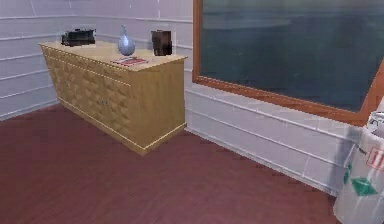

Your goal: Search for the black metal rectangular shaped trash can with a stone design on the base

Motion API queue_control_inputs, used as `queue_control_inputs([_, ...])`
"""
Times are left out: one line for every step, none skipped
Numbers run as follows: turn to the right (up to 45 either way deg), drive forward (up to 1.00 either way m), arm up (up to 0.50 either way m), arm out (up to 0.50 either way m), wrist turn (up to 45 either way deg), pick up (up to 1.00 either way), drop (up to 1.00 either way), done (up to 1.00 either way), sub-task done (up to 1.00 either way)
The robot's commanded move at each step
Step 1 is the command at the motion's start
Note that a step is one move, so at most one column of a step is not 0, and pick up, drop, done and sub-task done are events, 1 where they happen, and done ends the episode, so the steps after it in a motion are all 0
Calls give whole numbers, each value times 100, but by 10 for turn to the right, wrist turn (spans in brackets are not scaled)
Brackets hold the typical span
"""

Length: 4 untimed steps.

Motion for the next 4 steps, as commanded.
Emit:
queue_control_inputs([450,0,0,0,0,0,0,0,0])
queue_control_inputs([450,0,0,0,0,0,0,0,0])
queue_control_inputs([300,0,0,0,0,0,0,0,0])
queue_control_inputs([0,25,0,0,0,0,0,0,0])
